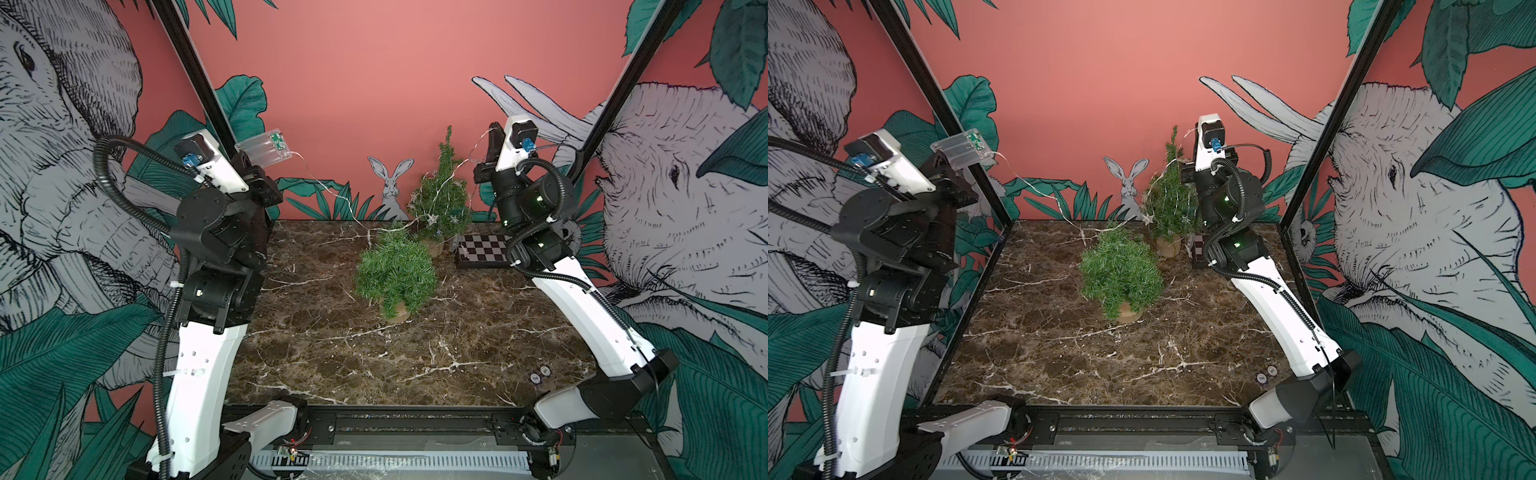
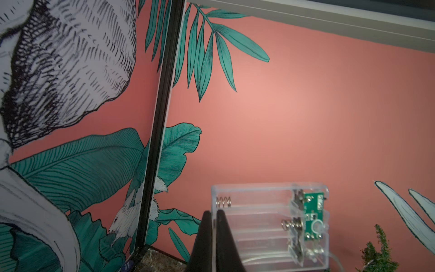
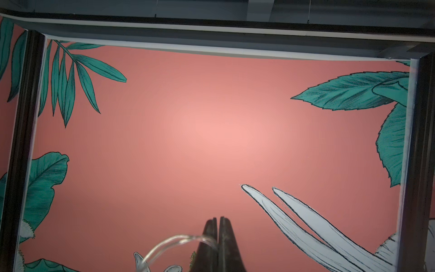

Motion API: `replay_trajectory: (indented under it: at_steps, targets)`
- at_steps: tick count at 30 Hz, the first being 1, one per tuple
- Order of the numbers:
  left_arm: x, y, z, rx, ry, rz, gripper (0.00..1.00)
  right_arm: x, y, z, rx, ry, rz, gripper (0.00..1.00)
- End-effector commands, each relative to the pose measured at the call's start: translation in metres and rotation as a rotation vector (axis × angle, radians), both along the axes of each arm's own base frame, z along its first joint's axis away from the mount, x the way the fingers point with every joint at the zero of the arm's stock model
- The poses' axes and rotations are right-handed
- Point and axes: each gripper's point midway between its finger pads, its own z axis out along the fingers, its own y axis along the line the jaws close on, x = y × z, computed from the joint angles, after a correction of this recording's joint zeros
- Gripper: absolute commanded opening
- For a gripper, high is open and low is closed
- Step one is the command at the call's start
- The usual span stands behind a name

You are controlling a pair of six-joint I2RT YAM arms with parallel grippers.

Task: Wrap string light around the christmas tree
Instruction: Wrap the light string around the Christmas tree.

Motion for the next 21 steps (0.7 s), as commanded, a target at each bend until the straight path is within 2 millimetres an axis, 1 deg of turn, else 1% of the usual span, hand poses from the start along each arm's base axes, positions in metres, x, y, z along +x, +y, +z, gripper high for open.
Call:
replay_trajectory:
  at_steps: [1,4,6,7,9,11,13,14,16,19,21]
  targets:
    - [-0.030,0.001,0.037,-0.019,-0.112,-0.049,0.00,-0.030,-0.013,0.041,0.081,-0.170,0.026,0.00]
    - [-0.040,-0.003,0.051,-0.020,-0.151,-0.088,0.00,-0.025,-0.014,0.044,0.073,-0.169,0.001,0.00]
    - [-0.037,-0.004,0.054,-0.004,-0.145,-0.083,0.00,-0.018,-0.010,0.043,0.054,-0.149,-0.008,0.00]
    - [-0.032,-0.006,0.052,0.013,-0.125,-0.081,0.00,-0.012,-0.008,0.041,0.045,-0.134,-0.015,0.00]
    - [-0.015,-0.012,0.042,0.037,-0.063,-0.092,0.00,-0.004,-0.003,0.037,0.028,-0.118,-0.021,0.00]
    - [0.005,-0.024,0.030,0.068,-0.003,-0.127,0.00,0.004,0.001,0.032,0.018,-0.105,-0.022,0.00]
    - [0.024,-0.032,0.017,0.095,0.050,-0.139,0.00,0.009,0.004,0.029,0.010,-0.092,-0.023,0.00]
    - [0.034,-0.034,0.011,0.106,0.079,-0.134,0.00,0.018,0.009,0.023,-0.003,-0.074,-0.024,0.00]
    - [0.051,-0.036,-0.002,0.123,0.125,-0.121,0.00,0.029,0.015,0.014,-0.027,-0.050,-0.030,0.00]
    - [0.071,-0.036,-0.015,0.144,0.174,-0.105,0.00,0.040,0.023,0.006,-0.073,-0.010,-0.033,0.00]
    - [0.081,-0.031,-0.019,0.131,0.190,-0.094,0.00,0.048,0.026,0.002,-0.089,0.019,-0.035,0.00]
